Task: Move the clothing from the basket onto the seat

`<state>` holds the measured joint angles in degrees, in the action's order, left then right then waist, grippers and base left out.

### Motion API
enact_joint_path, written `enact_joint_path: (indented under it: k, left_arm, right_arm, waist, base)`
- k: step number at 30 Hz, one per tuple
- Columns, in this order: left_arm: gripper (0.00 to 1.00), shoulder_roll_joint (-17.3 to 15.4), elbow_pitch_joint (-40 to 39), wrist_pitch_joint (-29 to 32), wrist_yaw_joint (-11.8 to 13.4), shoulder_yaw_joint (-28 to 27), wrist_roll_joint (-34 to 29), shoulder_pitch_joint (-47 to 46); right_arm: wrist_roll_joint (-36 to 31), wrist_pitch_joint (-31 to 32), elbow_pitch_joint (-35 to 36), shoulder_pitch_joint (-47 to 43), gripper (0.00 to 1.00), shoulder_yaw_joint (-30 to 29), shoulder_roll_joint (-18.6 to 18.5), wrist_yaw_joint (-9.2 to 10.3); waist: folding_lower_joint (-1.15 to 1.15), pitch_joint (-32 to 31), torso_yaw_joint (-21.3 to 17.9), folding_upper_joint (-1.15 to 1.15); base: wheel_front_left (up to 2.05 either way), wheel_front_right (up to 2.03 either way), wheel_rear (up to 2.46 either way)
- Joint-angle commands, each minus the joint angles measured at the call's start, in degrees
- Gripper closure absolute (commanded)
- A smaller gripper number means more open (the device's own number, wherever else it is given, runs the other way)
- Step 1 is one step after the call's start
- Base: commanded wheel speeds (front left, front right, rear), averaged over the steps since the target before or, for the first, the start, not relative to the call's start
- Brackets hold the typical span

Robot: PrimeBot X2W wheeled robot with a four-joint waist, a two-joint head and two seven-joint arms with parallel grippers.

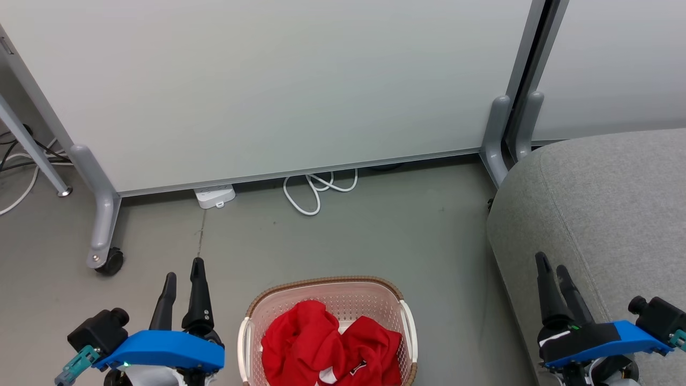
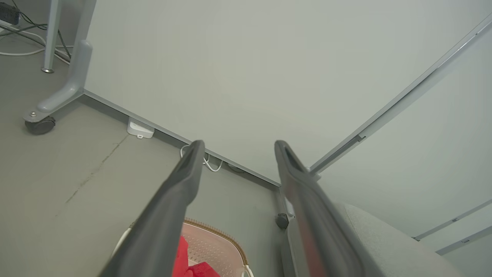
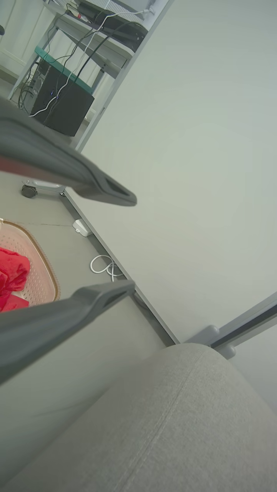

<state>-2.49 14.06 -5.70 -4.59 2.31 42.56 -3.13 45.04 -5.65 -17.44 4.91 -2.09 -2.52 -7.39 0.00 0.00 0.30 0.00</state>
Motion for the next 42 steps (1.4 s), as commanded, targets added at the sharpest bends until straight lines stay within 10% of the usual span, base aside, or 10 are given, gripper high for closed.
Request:
enact_joint_path:
  k: [1, 42]
  left_arm:
    - [0.0, -0.5, -0.5, -0.7, -0.1, 0.2, -2.4, -0.6]
    - [0.0, -0.4, 3.1, -6.7, -1.5, 3.0, -23.2, -1.4]
  right_arm:
    - [-2.2, -0.6, 0.5, 1.4, 0.0, 0.1, -0.4, -0.08]
    - [-25.4, -5.2, -0.4, 1.7, 0.0, 0.8, -0.5, -0.14]
  waist:
    - [0.0, 0.0, 0.0, 0.0]
    - [0.0, 0.0, 0.4, 0.0]
  base:
    - [0.0, 0.0, 0.0]
    - [0.0, 0.0, 0.0]
